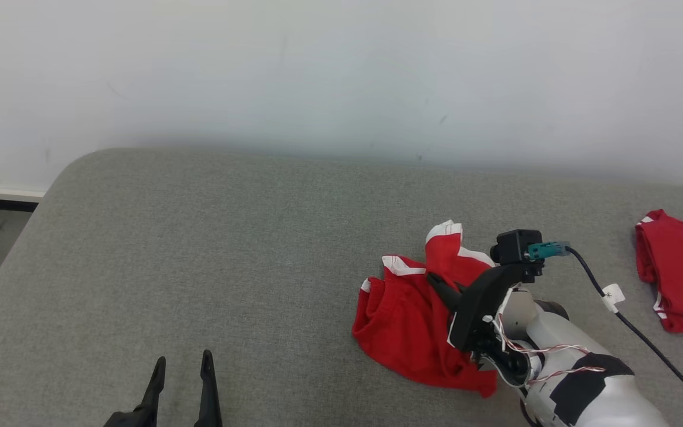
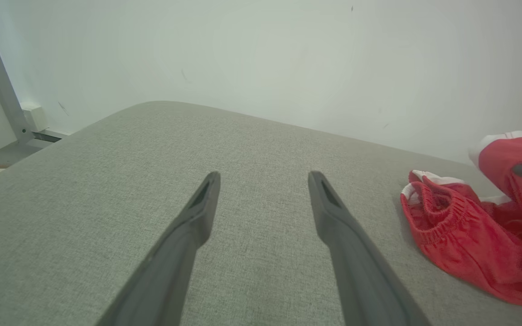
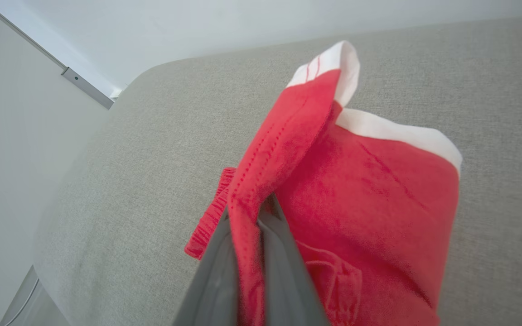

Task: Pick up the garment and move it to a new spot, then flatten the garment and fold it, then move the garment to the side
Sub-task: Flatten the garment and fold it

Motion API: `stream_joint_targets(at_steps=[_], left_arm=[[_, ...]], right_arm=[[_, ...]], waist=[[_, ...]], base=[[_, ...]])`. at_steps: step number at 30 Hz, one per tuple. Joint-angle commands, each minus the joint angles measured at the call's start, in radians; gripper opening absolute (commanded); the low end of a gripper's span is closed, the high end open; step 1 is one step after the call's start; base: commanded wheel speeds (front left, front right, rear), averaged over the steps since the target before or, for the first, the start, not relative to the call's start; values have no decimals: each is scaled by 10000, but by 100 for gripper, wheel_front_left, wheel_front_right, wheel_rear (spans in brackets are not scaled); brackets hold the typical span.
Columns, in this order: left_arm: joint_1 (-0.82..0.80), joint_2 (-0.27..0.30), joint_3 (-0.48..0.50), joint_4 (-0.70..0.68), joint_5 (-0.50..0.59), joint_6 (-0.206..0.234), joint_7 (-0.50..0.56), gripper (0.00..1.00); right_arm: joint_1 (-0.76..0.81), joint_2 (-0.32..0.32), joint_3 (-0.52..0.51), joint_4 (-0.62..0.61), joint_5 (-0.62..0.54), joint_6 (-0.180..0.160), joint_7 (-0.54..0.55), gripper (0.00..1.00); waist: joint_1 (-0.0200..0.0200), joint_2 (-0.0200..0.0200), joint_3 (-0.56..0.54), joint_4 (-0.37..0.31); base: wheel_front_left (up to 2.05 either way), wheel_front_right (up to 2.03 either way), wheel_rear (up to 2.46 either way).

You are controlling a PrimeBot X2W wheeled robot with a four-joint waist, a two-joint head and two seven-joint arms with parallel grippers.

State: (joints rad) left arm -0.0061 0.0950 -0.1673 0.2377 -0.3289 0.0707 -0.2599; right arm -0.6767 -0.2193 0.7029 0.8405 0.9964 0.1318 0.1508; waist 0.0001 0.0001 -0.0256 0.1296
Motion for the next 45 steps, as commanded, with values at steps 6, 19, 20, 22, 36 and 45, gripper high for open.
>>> stream_joint_targets(at_steps=[6,19,20,22,36,45], left_arm=[[-289,-130,-155,277,-82,-73,-46,100],[-386,-114,167,439,47,-180,-50,100],[-326,-113,197,411,69,-157,-45,100],[-227,-93,286,366,88,-131,-44,100],[65,-89,609,-32,203,-167,-45,100],[-141,-139,555,-186,313,-134,-45,100]], right_arm=[[-383,856,-171,951,-22,-25,209,0],[-954,1555,-297,2174,-82,-25,-1019,100],[-980,1505,-344,2022,-21,-25,-1146,100],[-988,1278,-347,1609,47,-25,-1431,100],[135,-1137,-239,241,-633,-25,-3511,100],[929,-903,-358,371,-1373,-25,-4079,0]], waist=[[-1,-1,22,465],[-1,-1,165,537],[-1,-1,150,479],[-1,-1,111,343],[-1,-1,167,-266],[-1,-1,485,-207]], base=[[0,0,0],[0,0,0],[0,0,0],[0,0,0],[0,0,0],[0,0,0]])
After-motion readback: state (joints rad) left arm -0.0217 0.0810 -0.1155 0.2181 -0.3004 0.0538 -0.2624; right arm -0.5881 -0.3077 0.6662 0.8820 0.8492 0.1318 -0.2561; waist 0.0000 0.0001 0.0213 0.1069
